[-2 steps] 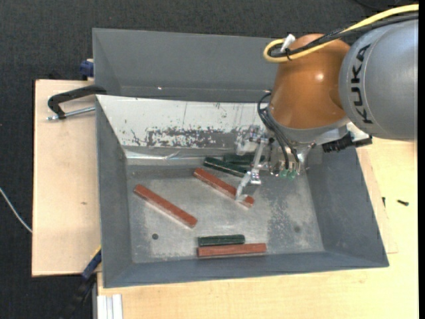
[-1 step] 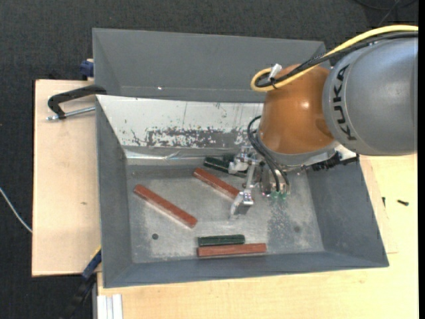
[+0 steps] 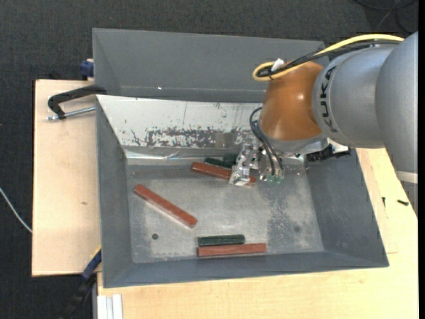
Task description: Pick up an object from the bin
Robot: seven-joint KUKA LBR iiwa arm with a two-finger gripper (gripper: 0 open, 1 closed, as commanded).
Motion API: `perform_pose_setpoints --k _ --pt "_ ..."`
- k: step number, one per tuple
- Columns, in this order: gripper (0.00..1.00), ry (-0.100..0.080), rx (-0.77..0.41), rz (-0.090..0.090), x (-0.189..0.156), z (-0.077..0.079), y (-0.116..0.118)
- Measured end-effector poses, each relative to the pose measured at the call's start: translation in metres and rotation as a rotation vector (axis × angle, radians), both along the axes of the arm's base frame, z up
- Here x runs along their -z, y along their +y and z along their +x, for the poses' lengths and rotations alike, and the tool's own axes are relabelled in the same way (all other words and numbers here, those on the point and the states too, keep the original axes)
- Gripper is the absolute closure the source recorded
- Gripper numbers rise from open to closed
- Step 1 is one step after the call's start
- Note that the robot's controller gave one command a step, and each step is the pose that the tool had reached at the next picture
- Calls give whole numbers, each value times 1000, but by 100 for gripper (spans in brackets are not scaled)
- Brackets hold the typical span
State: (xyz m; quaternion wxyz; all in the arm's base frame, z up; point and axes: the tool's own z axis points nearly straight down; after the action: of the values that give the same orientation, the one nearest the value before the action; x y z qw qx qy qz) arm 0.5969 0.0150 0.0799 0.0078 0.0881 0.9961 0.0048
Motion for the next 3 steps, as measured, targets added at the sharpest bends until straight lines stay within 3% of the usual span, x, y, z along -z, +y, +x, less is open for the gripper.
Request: perform_pose_setpoints --k 1,2,3 --pt "0 21 -2 -1 2 -5 -1" --pt "0 21 -2 -1 2 -5 -1" --pt "100 -14 -356 -11 -1 -20 -18"
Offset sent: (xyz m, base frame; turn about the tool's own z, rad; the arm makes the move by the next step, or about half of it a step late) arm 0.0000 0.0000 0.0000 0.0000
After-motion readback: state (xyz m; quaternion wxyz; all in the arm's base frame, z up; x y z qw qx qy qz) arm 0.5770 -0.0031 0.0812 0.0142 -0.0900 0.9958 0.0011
